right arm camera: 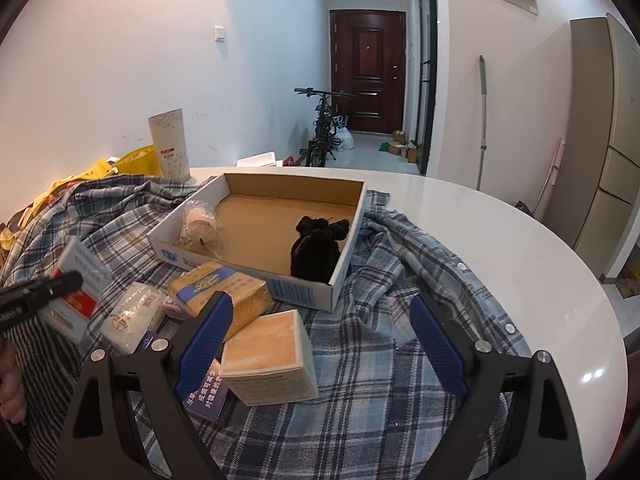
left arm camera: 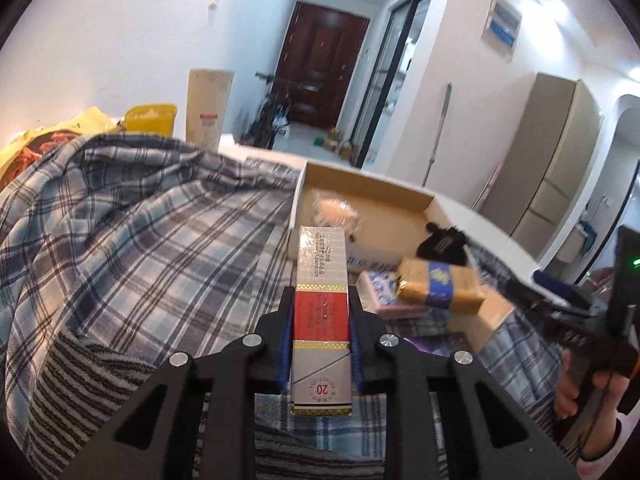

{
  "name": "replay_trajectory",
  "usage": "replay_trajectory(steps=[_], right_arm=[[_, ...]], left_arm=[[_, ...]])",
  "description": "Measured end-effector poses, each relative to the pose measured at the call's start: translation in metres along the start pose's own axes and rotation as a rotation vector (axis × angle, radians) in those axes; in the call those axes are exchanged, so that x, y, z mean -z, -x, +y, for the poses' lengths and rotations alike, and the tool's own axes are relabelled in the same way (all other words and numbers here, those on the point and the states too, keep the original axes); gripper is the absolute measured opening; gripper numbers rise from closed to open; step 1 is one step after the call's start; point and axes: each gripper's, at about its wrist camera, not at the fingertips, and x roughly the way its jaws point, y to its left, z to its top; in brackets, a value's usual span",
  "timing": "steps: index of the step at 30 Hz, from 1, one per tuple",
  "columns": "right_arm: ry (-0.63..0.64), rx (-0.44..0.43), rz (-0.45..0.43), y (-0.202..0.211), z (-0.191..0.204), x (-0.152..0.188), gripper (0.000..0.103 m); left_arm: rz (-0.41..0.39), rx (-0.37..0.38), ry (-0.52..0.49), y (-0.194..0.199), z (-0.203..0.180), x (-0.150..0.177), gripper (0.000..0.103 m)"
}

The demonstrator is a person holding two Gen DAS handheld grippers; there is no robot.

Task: Organize objects
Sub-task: 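Grasp the red-and-white cigarette carton with the left tool, then grasp the beige square box with the right tool while the left tool holds the carton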

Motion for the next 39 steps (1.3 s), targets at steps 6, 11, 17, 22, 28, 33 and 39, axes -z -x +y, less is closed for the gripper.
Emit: replay_trajectory(steps=[6, 11, 17, 22, 28, 33, 39], right_arm=[[0.058, -0.030, 0.048, -0.008, 0.011, 0.006, 0.089], [0.109, -0.023, 0.075, -0.016, 0.022, 0.011, 0.087], [0.140, -0.021, 0.107, -0.023, 0.028, 0.015, 0.082], [0.153, -0.024, 0.134, -0.028, 0.031, 0.017, 0.078], [0.178, -0.024, 0.158, -0.033, 0.036, 0.020, 0.060], [0.179, -0.020, 0.149, -0.032, 0.036, 0.020, 0.051], [0.139, -0.008, 0.083, -0.021, 0.028, 0.015, 0.051]], left_arm=[[-0.016, -0.003, -0.002, 0.002, -0.001, -0.002, 0.024], [-0.016, -0.003, 0.003, 0.002, 0.000, -0.001, 0.024], [0.002, -0.012, 0.008, 0.000, 0.002, -0.001, 0.024], [0.001, -0.014, 0.010, 0.000, 0.003, 0.000, 0.024], [0.001, -0.014, 0.013, 0.000, 0.003, -0.001, 0.024], [0.002, -0.015, 0.013, -0.001, 0.004, 0.000, 0.024], [0.000, -0.019, 0.020, 0.000, 0.005, 0.000, 0.024]])
